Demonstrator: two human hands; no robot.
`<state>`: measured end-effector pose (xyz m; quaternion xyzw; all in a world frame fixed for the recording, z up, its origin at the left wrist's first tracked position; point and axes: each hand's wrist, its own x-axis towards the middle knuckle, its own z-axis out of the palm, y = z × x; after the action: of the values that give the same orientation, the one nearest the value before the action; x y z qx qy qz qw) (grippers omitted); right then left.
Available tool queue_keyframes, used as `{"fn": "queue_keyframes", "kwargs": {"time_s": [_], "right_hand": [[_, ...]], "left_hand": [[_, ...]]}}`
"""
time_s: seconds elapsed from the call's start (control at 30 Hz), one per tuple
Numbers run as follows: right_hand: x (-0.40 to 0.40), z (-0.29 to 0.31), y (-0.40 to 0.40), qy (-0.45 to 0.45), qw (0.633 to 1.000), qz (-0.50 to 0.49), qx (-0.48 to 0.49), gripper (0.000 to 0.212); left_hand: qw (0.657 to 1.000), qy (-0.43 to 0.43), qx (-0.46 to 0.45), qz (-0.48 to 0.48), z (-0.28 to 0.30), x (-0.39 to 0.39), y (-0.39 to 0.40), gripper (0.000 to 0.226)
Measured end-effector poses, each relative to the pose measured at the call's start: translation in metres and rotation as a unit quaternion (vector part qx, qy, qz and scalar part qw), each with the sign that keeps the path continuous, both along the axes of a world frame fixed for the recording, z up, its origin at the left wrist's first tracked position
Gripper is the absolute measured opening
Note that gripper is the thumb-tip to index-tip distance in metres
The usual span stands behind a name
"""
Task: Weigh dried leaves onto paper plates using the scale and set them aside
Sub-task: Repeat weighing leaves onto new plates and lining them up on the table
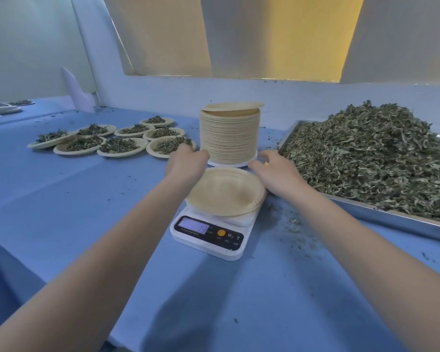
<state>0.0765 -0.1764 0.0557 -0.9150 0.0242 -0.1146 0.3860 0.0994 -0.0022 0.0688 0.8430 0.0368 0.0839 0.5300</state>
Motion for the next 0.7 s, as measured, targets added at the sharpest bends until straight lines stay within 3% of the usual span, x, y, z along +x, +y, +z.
{"fn": "queue_keyframes", "kwargs": {"time_s": [0.13,0.3,0.47,0.57,0.7], "right_hand": [[0.001,0.004,-0.002,-0.003,1.000,0.017,0.006,0.054],[-0.005,0.002,-0.005,-0.002,0.997,0.075,-0.005,0.066],[-0.015,0.002,-0.009,0.016,0.993,0.117,-0.013,0.079],[-0.025,0.001,-0.011,0.029,0.984,0.149,-0.095,0.096],[-0.024,0.003,-0.023,0.039,0.988,0.118,-0.097,0.089]], "left_hand": [[0.999,-0.014,-0.022,-0.042,0.016,-0.003,-0.014,0.026],[0.998,-0.024,-0.014,-0.058,0.018,-0.004,-0.021,0.003],[0.998,-0.023,-0.016,-0.062,0.015,-0.007,-0.024,0.020],[0.998,-0.028,-0.027,-0.059,0.015,-0.008,-0.024,0.019],[0.995,-0.039,-0.035,-0.090,0.014,-0.011,-0.041,0.011]]}}
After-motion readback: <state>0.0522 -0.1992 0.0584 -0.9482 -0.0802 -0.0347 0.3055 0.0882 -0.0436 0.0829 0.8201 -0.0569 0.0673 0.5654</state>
